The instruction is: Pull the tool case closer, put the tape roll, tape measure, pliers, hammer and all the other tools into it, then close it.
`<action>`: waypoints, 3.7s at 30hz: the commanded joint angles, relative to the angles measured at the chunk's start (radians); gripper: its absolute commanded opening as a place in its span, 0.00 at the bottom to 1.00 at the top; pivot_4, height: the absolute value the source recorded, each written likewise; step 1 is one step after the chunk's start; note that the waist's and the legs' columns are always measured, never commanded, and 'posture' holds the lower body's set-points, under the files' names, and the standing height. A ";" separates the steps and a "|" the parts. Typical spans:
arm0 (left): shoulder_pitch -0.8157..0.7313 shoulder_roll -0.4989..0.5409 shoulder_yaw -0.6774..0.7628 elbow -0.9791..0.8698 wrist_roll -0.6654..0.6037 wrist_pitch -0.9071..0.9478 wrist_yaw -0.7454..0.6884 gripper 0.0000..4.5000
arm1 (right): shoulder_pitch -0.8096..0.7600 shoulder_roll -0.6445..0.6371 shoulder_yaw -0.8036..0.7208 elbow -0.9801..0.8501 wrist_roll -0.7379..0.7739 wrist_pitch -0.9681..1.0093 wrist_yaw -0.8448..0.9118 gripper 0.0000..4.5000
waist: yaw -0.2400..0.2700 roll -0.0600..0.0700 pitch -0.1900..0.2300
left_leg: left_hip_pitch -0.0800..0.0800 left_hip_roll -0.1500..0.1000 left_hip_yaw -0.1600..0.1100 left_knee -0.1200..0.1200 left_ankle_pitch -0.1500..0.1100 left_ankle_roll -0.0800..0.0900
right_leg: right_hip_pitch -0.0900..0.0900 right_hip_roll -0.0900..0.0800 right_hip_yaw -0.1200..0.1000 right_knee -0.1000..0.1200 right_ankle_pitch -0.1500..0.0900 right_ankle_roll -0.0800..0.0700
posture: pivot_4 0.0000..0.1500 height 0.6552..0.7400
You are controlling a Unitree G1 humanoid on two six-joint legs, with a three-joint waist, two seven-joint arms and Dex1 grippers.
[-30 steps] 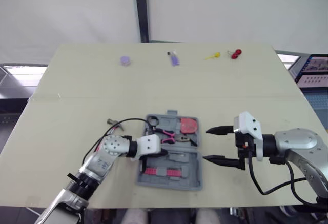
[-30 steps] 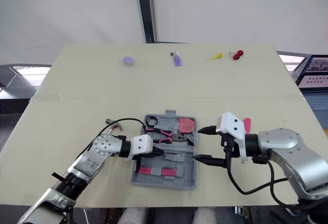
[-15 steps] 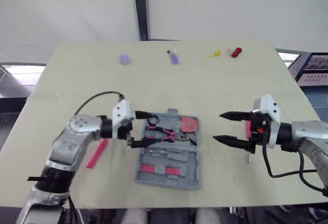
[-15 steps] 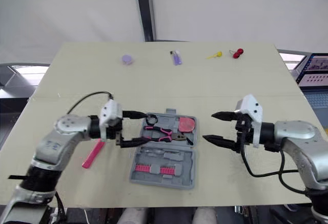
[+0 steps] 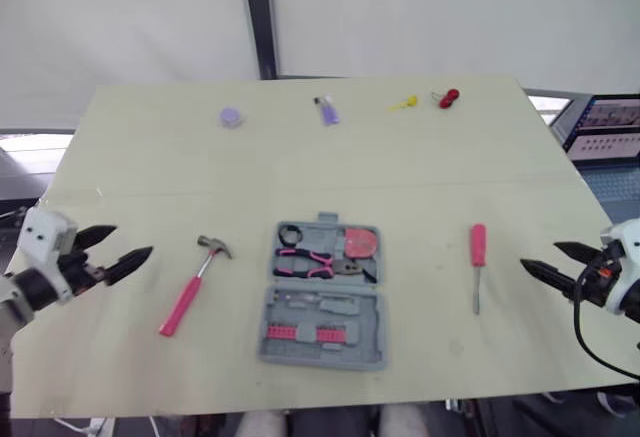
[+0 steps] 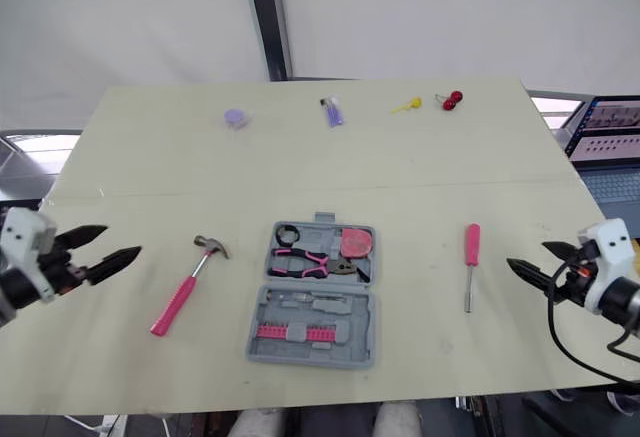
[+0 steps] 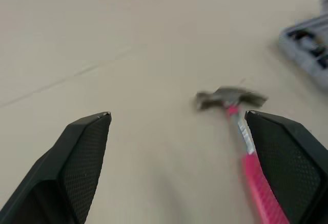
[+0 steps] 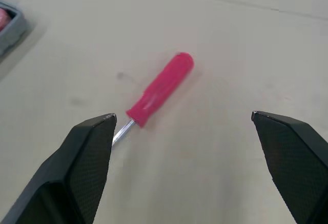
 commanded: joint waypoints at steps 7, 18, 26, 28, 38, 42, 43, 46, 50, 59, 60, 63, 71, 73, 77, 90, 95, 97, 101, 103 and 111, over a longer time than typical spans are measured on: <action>0.087 0.026 0.126 0.198 0.061 -0.176 0.099 1.00 | -0.015 0.024 -0.043 0.159 -0.042 -0.123 -0.045 1.00 | -0.006 0.000 0.000 | 0.000 0.000 0.001 0.000 0.000 0.000 | 0.000 0.000 0.001 0.000 0.000 0.000 | 1.00 1.00; 0.135 -0.022 0.110 0.122 0.024 -0.143 0.117 1.00 | -0.025 0.019 -0.027 0.178 -0.045 -0.133 -0.013 1.00 | -0.019 0.000 0.000 | 0.001 0.000 0.001 -0.002 0.000 0.000 | -0.001 0.000 0.000 0.000 0.000 0.000 | 1.00 1.00; 0.105 -0.157 0.018 -0.140 -0.041 0.028 0.209 1.00 | -0.027 0.026 0.086 -0.305 0.137 0.119 0.070 1.00 | -0.019 0.002 0.000 | 0.001 0.001 0.001 -0.001 0.000 0.000 | 0.000 0.000 0.001 0.001 0.000 0.000 | 1.00 1.00; 0.085 -0.208 -0.040 -0.178 -0.025 0.042 0.255 1.00 | -0.116 0.022 0.183 -0.470 0.196 0.195 0.085 1.00 | -0.023 0.002 0.000 | 0.002 0.001 0.001 -0.001 0.000 0.000 | -0.001 0.000 0.001 0.002 0.000 0.000 | 1.00 1.00; -0.013 -0.315 -0.275 -0.180 0.090 0.029 0.357 1.00 | -0.487 0.139 0.517 -0.596 0.163 0.237 0.108 1.00 | 0.011 -0.002 0.000 | -0.002 0.001 -0.003 0.006 0.000 -0.001 | 0.000 0.000 -0.002 0.002 0.000 0.000 | 1.00 1.00; -0.053 -0.323 -0.317 -0.142 0.127 0.008 0.374 0.81 | -0.506 0.160 0.535 -0.576 0.143 0.227 0.108 1.00 | 0.008 -0.002 0.000 | -0.002 0.000 -0.003 0.008 0.000 -0.001 | 0.000 0.000 -0.001 0.003 0.000 0.000 | 1.00 1.00; -0.062 -0.323 -0.326 -0.131 0.135 0.006 0.378 0.71 | -0.507 0.163 0.537 -0.576 0.141 0.227 0.107 1.00 | 0.007 -0.002 0.000 | -0.002 0.000 -0.003 0.007 0.000 -0.001 | 0.000 0.000 -0.001 0.003 0.000 0.000 | 1.00 1.00; -0.085 -0.321 -0.353 -0.085 0.159 0.004 0.387 0.37 | -0.508 0.172 0.537 -0.584 0.138 0.232 0.106 1.00 | 0.005 -0.002 0.000 | -0.002 0.000 -0.003 0.006 0.000 -0.001 | -0.001 0.000 -0.002 0.003 0.000 0.000 | 1.00 1.00; -0.112 -0.322 -0.379 -0.043 0.168 -0.008 0.380 0.37 | -0.506 0.176 0.534 -0.589 0.134 0.235 0.104 1.00 | 0.005 -0.002 0.000 | -0.002 0.000 -0.003 0.006 0.000 -0.001 | -0.001 0.000 -0.001 0.003 0.000 0.000 | 1.00 1.00; -0.127 -0.323 -0.399 -0.026 0.193 0.004 0.395 0.37 | -0.502 0.186 0.529 -0.595 0.133 0.242 0.094 1.00 | 0.007 -0.002 0.000 | -0.002 0.000 -0.002 0.006 0.000 -0.001 | -0.001 0.000 -0.001 0.004 0.000 0.000 | 1.00 1.00; -0.126 -0.328 -0.401 -0.028 0.192 0.013 0.399 0.37 | -0.502 0.184 0.527 -0.597 0.136 0.244 0.096 1.00 | 0.007 -0.002 0.000 | -0.002 0.000 -0.002 0.006 0.000 -0.001 | -0.001 0.000 -0.001 0.004 0.000 0.000 | 1.00 1.00; -0.129 -0.337 -0.413 -0.031 0.195 0.031 0.409 0.37 | -0.511 0.178 0.524 -0.590 0.140 0.249 0.104 1.00 | 0.008 -0.002 0.000 | -0.002 0.000 -0.002 0.006 0.000 -0.001 | -0.001 0.000 -0.001 0.004 0.000 0.000 | 1.00 1.00; -0.164 -0.366 -0.449 -0.020 0.209 0.059 0.424 0.37 | -0.545 0.172 0.529 -0.566 0.141 0.260 0.136 1.00 | 0.012 -0.001 -0.001 | -0.001 0.000 -0.003 0.007 0.000 -0.001 | 0.000 0.000 -0.001 0.004 0.000 0.000 | 1.00 1.00; -0.177 -0.372 -0.455 -0.019 0.214 0.069 0.426 0.37 | -0.549 0.173 0.530 -0.563 0.140 0.262 0.142 1.00 | 0.013 -0.001 -0.001 | -0.001 0.000 -0.003 0.008 0.000 -0.001 | 0.000 0.000 -0.001 0.004 0.000 0.000 | 1.00 1.00; -0.180 -0.378 -0.464 -0.027 0.220 0.094 0.426 0.37 | -0.546 0.173 0.528 -0.568 0.142 0.266 0.144 1.00 | 0.013 -0.001 -0.001 | -0.001 0.000 -0.003 0.008 0.000 -0.001 | 0.001 0.000 -0.001 0.004 0.000 0.000 | 1.00 1.00; -0.217 -0.385 -0.457 0.028 0.232 0.080 0.436 0.37 | -0.534 0.178 0.523 -0.581 0.141 0.276 0.129 1.00 | 0.015 0.000 -0.001 | -0.001 0.000 -0.003 0.008 0.000 -0.001 | 0.001 0.000 -0.001 0.004 0.000 0.000 | 1.00 1.00; -0.228 -0.386 -0.457 0.046 0.229 0.075 0.433 0.19 | -0.536 0.181 0.524 -0.581 0.137 0.274 0.126 1.00 | 0.013 0.000 -0.002 | -0.001 0.000 -0.003 0.008 0.000 -0.001 | 0.001 0.000 -0.001 0.004 0.000 0.000 | 1.00 1.00; -0.222 -0.386 -0.457 0.042 0.228 0.079 0.431 0.02 | -0.534 0.179 0.522 -0.585 0.139 0.276 0.125 1.00 | 0.013 0.005 -0.004 | -0.001 0.000 -0.003 0.008 0.000 -0.001 | 0.001 0.000 -0.001 0.004 0.000 0.000 | 1.00 1.00; -0.213 -0.386 -0.454 0.040 0.228 0.081 0.430 0.02 | -0.533 0.176 0.515 -0.595 0.148 0.283 0.124 1.00 | 0.012 0.006 -0.004 | -0.001 0.000 -0.003 0.007 0.000 -0.001 | 0.001 0.000 -0.001 0.004 0.000 0.000 | 1.00 1.00; -0.213 -0.384 -0.454 0.043 0.229 0.081 0.430 0.02 | -0.534 0.176 0.511 -0.601 0.155 0.287 0.124 1.00 | 0.012 0.006 -0.004 | -0.001 0.000 -0.003 0.007 0.000 -0.001 | 0.001 0.000 -0.001 0.004 0.000 0.000 | 1.00 1.00; -0.259 -0.365 -0.435 0.049 0.223 0.062 0.416 0.02 | -0.539 0.179 0.512 -0.603 0.158 0.287 0.122 1.00 | 0.014 0.007 -0.004 | -0.001 0.000 -0.003 0.007 0.000 -0.001 | 0.001 0.000 -0.001 0.004 0.000 0.000 | 1.00 1.00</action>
